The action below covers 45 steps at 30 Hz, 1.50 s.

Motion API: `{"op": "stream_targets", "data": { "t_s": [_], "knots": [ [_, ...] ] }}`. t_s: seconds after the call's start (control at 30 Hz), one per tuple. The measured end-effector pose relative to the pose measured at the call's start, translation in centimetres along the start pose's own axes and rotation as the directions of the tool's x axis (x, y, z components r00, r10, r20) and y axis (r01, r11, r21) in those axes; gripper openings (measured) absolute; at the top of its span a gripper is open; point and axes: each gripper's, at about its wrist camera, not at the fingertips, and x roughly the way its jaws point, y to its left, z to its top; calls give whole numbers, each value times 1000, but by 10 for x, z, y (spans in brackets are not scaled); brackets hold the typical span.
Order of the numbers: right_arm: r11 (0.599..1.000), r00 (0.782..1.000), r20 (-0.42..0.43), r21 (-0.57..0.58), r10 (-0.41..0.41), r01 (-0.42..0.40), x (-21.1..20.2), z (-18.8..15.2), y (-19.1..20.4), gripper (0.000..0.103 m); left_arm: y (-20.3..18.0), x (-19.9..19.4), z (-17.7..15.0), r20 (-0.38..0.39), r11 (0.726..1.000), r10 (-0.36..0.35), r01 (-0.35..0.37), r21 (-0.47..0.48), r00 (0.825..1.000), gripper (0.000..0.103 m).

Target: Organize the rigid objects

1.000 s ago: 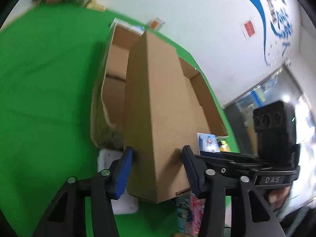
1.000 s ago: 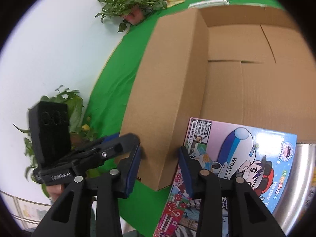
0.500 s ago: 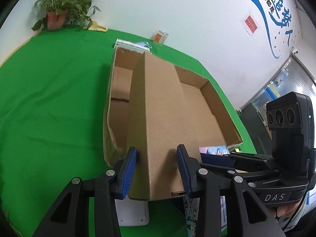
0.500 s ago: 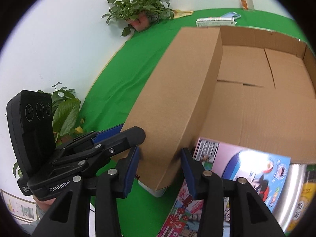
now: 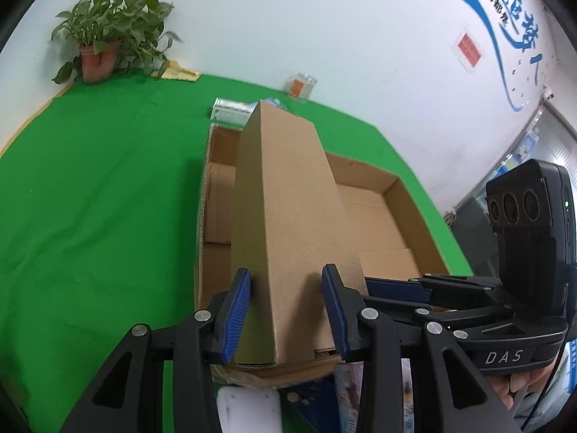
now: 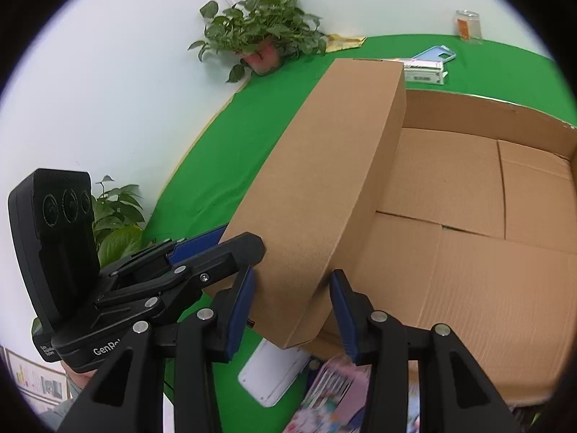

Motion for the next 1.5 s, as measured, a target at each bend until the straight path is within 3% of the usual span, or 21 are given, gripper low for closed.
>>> {"op": "stream_targets", "data": {
  "t_s": [0.17, 0.23, 0.37, 0.5, 0.67, 0.73, 0.8, 0.9, 0.97, 1.03, 1.07, 1.1, 1.13, 1.17, 1.2, 1.27, 1.43, 1.5],
  "knots": [
    [1000, 997, -77, 25, -5, 7, 40, -8, -24, 43, 10, 41, -11, -112, 998, 54, -56, -12, 992, 26],
    [999, 994, -104, 24, -41, 44, 52, -12, -29, 43, 11, 49, -16, -137, 998, 62, -65, -12, 989, 21],
    [999, 988, -150, 18, -41, 44, 68, -22, -31, 41, 17, 54, -24, -155, 997, 68, -73, -27, 986, 21],
    [999, 991, -132, 46, -20, 26, 69, -19, -29, 42, 20, 55, -18, -141, 994, 90, -97, -43, 986, 21],
    [986, 992, -100, 157, 75, -59, 75, -14, -42, 45, 28, 49, -4, -107, 995, 79, -86, -60, 991, 22],
    [982, 988, -106, 163, 109, -91, 74, -17, -39, 45, 29, 42, -4, -89, 996, 68, -73, -59, 994, 22],
    [990, 990, -116, 126, 83, -68, 70, -25, -32, 44, 28, 33, -8, -71, 996, 83, -85, -22, 994, 22],
    [996, 988, -135, 70, 72, -63, 74, -34, -21, 24, 25, 21, -19, -45, 996, 88, -87, 15, 995, 22],
    [997, 992, -117, 56, 52, -46, 77, -35, -19, 24, 18, 11, -29, -9, 994, 104, -104, 38, 995, 22],
    [995, 992, -113, 79, 63, -54, 77, -35, -21, 24, 12, 2, -37, 29, 990, 126, -127, 58, 992, 34],
    [996, 993, -107, 83, 44, -35, 74, -37, -22, 24, 6, -3, -41, 60, 987, 143, -147, 72, 988, 48],
    [997, 995, -97, 76, -6, 13, 68, -39, -20, 32, 1, -10, -44, 96, 981, 165, -173, 86, 982, 57],
    [996, 995, -72, 58, -67, 71, 59, -42, -15, 51, -5, -18, -49, 138, 974, 192, -206, 97, 972, 81],
    [993, 994, -21, 37, -111, 112, 45, -47, -8, 62, -12, -26, -53, 192, 964, 223, -245, 103, 956, 103],
    [989, 988, 37, 20, -148, 147, 30, -54, -1, 80, -19, -34, -58, 248, 956, 243, -275, 102, 938, 102],
    [970, 960, 143, -4, -240, 243, -1, -70, 7, 83, -31, -48, -70, 322, 950, 246, -293, 106, 914, 103],
    [892, 855, 271, 39, -443, 450, -53, -125, 12, 83, -53, -60, -91, 317, 967, 193, -234, 98, 929, 103],
    [871, 828, 288, 56, -481, 487, -69, -144, 7, 83, -65, -68, -105, 321, 972, 176, -215, 92, 931, 103]
  ]
}}
